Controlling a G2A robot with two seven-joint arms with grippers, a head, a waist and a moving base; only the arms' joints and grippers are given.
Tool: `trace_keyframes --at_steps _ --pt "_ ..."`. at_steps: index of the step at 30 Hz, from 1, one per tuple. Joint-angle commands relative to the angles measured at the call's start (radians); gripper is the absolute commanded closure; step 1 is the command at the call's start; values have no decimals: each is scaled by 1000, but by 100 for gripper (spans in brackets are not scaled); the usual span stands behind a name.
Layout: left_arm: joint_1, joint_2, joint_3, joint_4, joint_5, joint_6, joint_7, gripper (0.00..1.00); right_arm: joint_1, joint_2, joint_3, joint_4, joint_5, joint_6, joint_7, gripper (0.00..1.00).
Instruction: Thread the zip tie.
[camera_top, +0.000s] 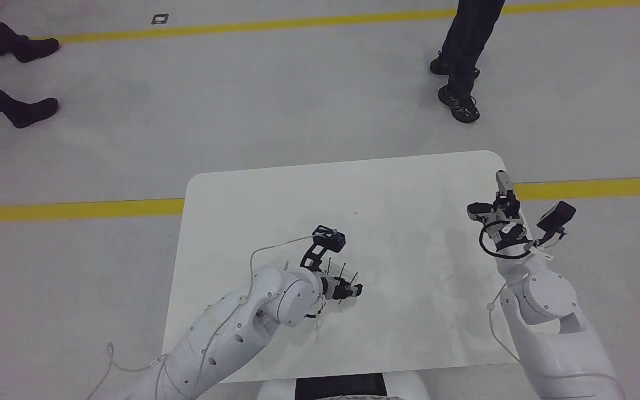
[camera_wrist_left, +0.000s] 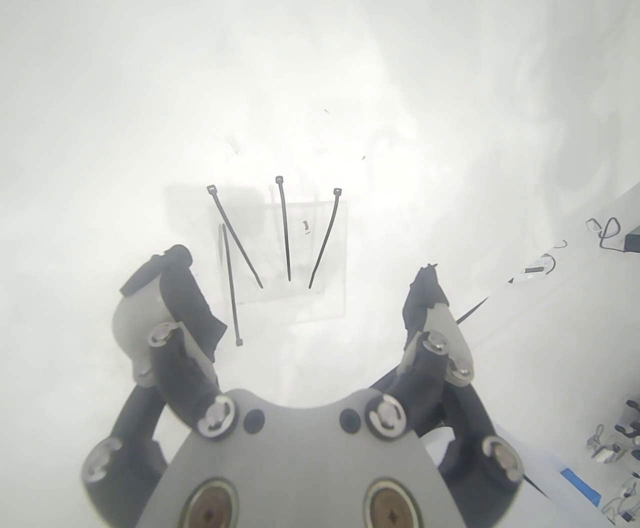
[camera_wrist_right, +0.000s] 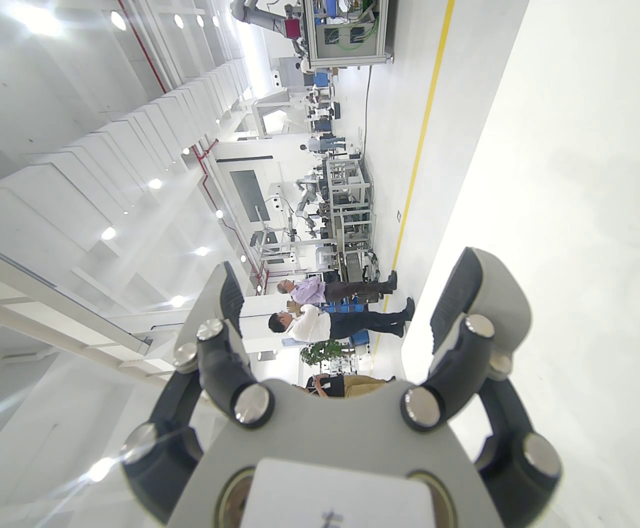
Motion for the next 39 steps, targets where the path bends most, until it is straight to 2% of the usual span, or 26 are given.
trace_keyframes --at_steps 1,5,14,18,19,20,21,22,23,30,39 --pt "0 0 0 0 0 0 0 0 0 0 0 0 0 0 0 0" --pt "7 0 17 -4 38 -4 19 0 0 0 0 0 0 0 0 0" --pt "8 0 18 -4 42 -6 24 0 0 0 0 0 0 0 0 0" --pt "20 1 30 -14 81 0 37 0 0 0 0 0 0 0 0 0" --pt "22 1 28 -17 85 0 31 15 0 0 0 0 0 0 0 0" --pt "25 1 26 -23 90 0 25 20 0 0 0 0 0 0 0 0" --pt "27 1 25 -29 98 0 22 29 0 0 0 0 0 0 0 0" --pt "30 1 24 -33 106 0 18 47 0 0 0 0 0 0 0 0" --pt "33 0 23 -38 116 0 14 51 0 0 0 0 0 0 0 0" --pt "55 -5 7 -68 166 0 -6 71 0 0 0 0 0 0 0 0" --pt "42 -22 10 -23 167 0 -5 73 0 0 0 0 0 0 0 0"
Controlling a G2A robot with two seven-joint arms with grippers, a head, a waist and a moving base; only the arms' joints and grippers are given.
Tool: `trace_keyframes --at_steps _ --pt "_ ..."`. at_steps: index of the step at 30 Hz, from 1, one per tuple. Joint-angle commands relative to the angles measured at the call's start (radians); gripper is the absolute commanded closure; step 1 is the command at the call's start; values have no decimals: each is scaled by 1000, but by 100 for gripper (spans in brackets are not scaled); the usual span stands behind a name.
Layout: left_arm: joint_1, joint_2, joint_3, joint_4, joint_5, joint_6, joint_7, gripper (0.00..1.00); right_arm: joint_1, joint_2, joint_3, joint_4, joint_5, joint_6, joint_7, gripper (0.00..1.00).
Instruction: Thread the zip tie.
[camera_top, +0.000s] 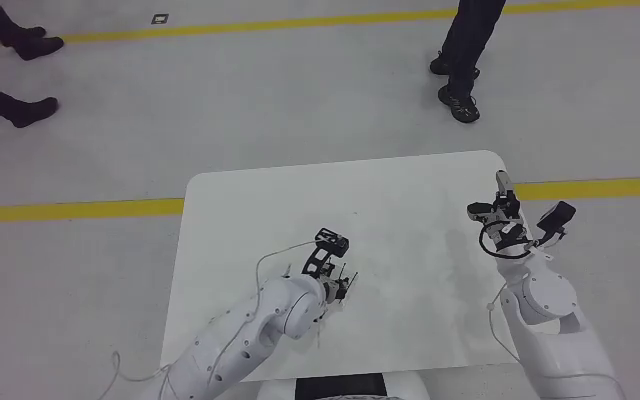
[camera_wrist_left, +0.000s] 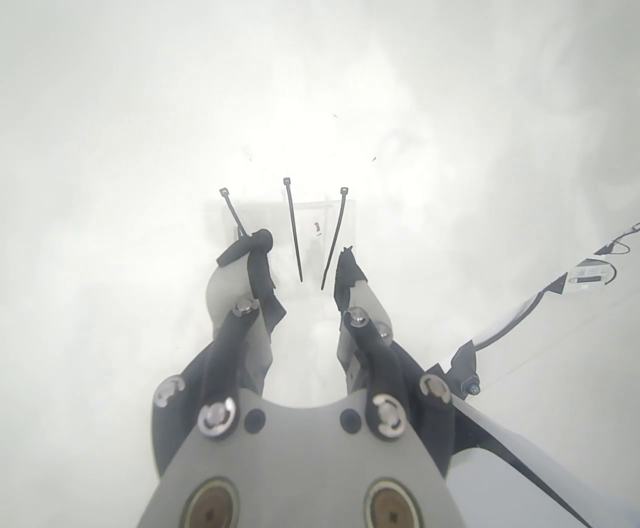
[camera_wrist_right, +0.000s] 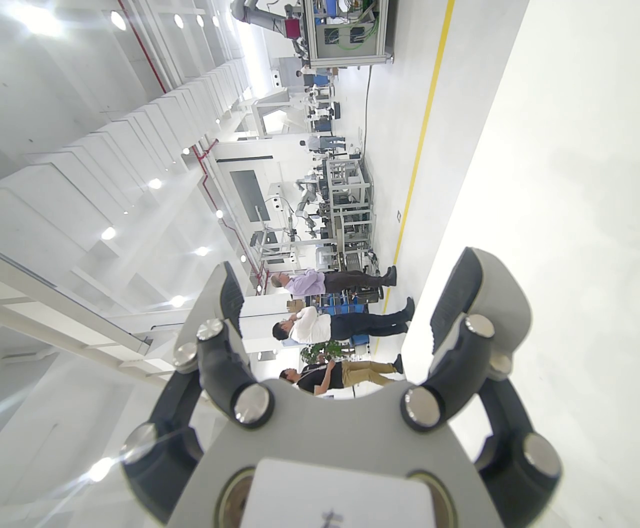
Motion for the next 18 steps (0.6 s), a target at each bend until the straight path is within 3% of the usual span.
trace_keyframes --at_steps 1,9,18 --pt "-6 -3 3 13 -5 0 2 73 0 0 0 0 0 0 0 0" --pt "-37 -20 20 73 -22 0 3 78 0 0 0 0 0 0 0 0" --pt "-58 -35 36 101 -26 0 -5 80 0 0 0 0 0 0 0 0"
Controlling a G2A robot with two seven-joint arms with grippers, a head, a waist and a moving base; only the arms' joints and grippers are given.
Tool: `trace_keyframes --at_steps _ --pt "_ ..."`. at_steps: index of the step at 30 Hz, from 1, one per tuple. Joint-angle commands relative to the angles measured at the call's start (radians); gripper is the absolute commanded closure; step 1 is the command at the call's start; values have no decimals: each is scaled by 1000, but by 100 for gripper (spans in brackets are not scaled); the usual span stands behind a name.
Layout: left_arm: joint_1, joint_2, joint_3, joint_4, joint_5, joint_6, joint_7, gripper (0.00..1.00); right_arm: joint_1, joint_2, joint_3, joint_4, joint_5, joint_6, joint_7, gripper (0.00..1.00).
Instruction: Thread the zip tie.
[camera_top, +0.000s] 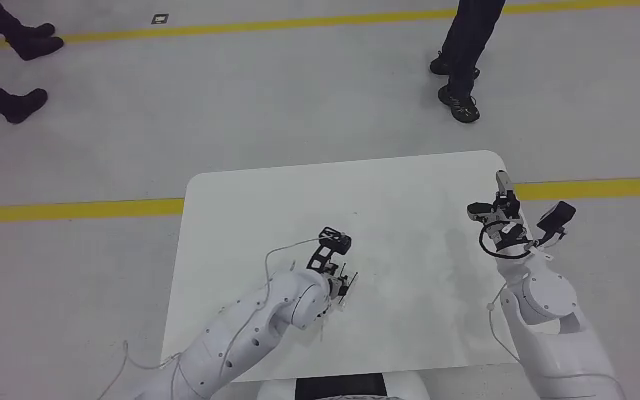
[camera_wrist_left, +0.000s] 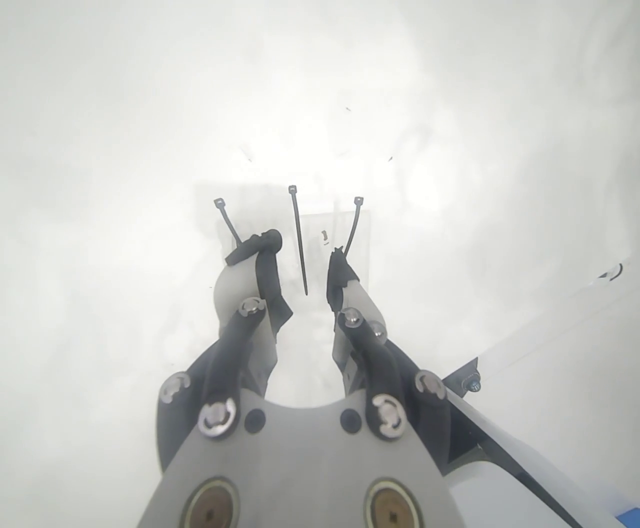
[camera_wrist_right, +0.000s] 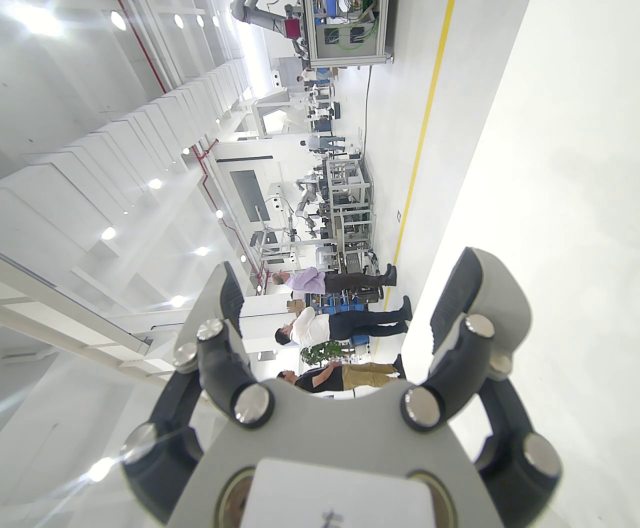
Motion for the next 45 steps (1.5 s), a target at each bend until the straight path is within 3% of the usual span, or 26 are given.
trace_keyframes --at_steps 1,45 --pt "-3 -3 2 5 1 0 -2 80 0 0 0 0 0 0 0 0" --pt "-28 -30 31 72 -4 -5 -17 85 0 0 0 0 0 0 0 0"
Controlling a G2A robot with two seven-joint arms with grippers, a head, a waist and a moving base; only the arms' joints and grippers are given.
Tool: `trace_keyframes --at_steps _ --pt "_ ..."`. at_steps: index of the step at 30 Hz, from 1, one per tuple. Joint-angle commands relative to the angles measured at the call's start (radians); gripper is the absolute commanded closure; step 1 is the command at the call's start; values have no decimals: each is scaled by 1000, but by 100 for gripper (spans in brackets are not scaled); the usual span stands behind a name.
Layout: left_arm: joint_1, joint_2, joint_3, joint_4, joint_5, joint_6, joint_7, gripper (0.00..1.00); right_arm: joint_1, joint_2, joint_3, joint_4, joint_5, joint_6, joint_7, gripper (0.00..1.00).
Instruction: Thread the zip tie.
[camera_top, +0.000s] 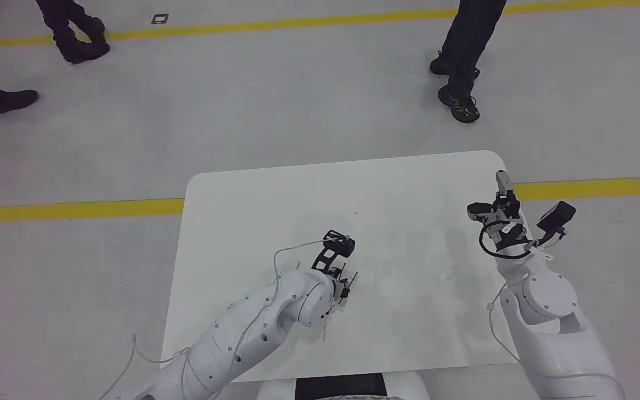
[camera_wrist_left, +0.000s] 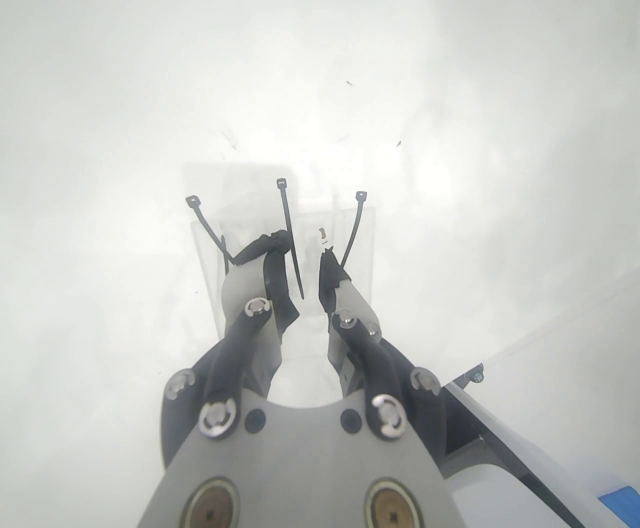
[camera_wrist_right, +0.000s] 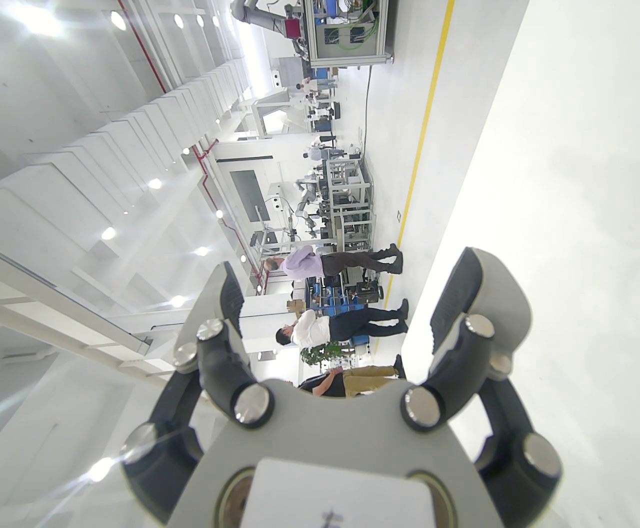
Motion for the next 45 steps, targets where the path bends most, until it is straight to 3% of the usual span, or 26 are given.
trace_keyframes --at_steps 1,37,45 --pt "0 -1 1 2 0 1 -1 85 0 0 0 0 0 0 0 0" --pt "-10 -15 2 31 4 5 -6 87 0 0 0 0 0 0 0 0" --pt "-8 -15 -1 35 8 4 -7 81 0 0 0 0 0 0 0 0"
